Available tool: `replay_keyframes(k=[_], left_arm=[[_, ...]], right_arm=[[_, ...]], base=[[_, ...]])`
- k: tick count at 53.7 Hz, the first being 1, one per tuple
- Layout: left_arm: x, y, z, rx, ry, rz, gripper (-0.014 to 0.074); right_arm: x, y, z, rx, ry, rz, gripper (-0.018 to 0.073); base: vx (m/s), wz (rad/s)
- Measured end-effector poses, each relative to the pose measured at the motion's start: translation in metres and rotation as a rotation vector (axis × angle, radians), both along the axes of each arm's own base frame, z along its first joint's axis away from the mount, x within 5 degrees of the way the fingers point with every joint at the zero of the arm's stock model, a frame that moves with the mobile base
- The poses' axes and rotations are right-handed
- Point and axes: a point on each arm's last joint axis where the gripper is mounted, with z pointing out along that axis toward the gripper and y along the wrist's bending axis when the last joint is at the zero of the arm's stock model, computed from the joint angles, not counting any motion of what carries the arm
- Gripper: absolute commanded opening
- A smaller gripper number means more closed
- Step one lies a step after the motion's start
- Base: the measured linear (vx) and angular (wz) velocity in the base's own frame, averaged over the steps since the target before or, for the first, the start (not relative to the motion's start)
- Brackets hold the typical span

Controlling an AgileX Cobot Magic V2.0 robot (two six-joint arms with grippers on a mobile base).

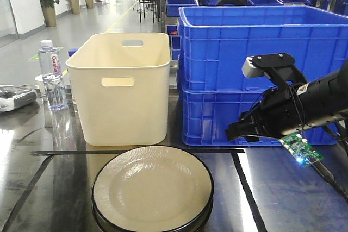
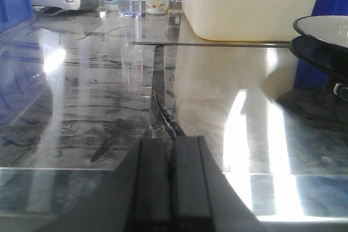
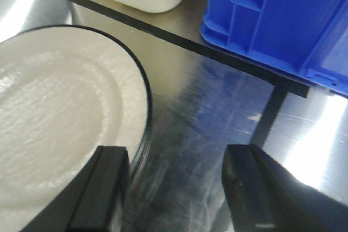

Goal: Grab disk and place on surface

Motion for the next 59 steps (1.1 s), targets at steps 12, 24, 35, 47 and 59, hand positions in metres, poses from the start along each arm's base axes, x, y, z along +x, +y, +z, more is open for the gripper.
replay_keyframes(k=[12,24,35,47,59], left_arm=[[0.000,0.000,0.000,0.000,0.000,0.000,-0.0007],[0.000,0.000,0.000,0.000,0.000,0.000,-0.0007],[0.000,0.000,0.000,0.000,0.000,0.000,-0.0007],[0.000,0.000,0.000,0.000,0.000,0.000,-0.0007],[0.000,0.000,0.000,0.000,0.000,0.000,-0.0007]], right_arm=[[-0.020,-0.011,0.022,-0.076,-0.062,-0.005,0.0272],[-0.059,-0.022,0.059,-0.079,-0.166,-0.016,-0.0015],[-0.096,-0.035,0.088,-0.094,-0.261,-0.051,-0.0011],[-0.136,-0.055,0.093,-0.054,-0.360,-0.211,-0.0009],[-0.168,-0.074,0.039,-0.038,-0.475,-0.332,-0.0009]], base=[[0.00,0.00],[0.00,0.00],[0.00,0.00],[0.00,0.00],[0.00,0.00]])
